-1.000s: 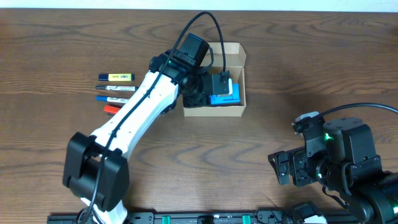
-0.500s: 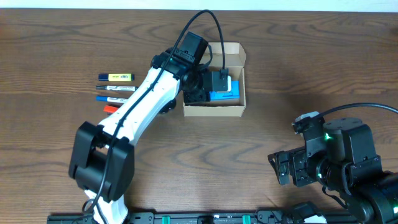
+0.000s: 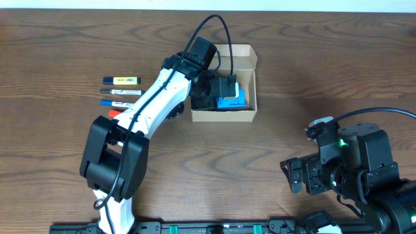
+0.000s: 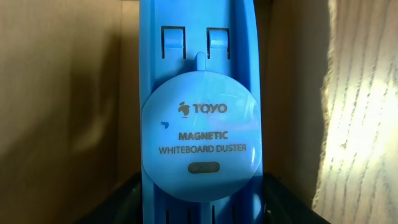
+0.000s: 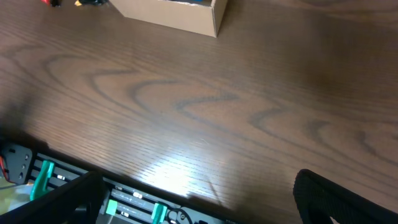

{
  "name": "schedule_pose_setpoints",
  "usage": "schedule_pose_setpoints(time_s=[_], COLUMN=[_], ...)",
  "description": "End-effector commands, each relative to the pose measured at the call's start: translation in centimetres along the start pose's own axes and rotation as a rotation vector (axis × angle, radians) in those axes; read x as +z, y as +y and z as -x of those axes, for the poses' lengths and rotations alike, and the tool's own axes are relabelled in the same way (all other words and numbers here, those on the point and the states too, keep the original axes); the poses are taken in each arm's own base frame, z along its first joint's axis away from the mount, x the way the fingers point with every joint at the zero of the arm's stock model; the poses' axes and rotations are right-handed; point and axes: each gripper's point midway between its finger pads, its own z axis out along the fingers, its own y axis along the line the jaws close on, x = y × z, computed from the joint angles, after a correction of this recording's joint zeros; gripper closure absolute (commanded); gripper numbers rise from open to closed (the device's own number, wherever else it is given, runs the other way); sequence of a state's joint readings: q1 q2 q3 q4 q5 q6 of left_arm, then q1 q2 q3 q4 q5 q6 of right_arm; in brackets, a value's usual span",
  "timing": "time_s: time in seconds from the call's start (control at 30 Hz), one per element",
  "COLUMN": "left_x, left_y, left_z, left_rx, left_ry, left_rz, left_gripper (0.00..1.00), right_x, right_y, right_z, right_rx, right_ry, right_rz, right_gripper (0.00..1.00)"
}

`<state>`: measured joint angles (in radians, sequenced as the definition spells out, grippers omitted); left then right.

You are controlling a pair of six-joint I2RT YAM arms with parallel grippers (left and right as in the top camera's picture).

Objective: Pack container
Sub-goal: 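Lower the duster into the box and open the left gripper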

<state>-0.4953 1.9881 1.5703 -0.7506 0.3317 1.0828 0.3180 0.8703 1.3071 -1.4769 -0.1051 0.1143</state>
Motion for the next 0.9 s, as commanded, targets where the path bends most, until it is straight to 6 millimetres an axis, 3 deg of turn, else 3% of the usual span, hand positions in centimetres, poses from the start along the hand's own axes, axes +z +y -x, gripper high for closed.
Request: schedule_pose_setpoints(time_s=[0.0, 0.2, 0.43, 0.63, 0.87], left_x=[-0.18, -0.18, -0.18, -0.19, -0.20], left_y=[0.65, 0.56, 0.36, 0.10, 0.04], left_z=[-0.87, -0.97, -1.06, -1.21, -1.25], left_rx=[0.018, 0.031, 0.028, 0.025, 0.024], left_ry=[0.042, 0.047, 0.050, 0.056, 0.058], left_rz=[0.030, 0.027, 0.018, 0.008, 0.006], left_gripper=[0.92, 0.92, 0.75, 0.72, 0.60], right_x=[0.04, 0.04, 0.04, 0.04, 0.04], right_y=[-0.07, -0.08, -0.08, -0.08, -0.08], right_z=[-0.03, -0.03, -0.03, -0.03, -0.03], right_rx=[0.015, 0.015, 0.015, 0.015, 0.015], right_ry=[0.002, 0.002, 0.002, 0.002, 0.002], right_rz=[0.000, 0.000, 0.000, 0.000, 0.000], right_gripper=[0.01, 0.01, 0.01, 0.01, 0.01])
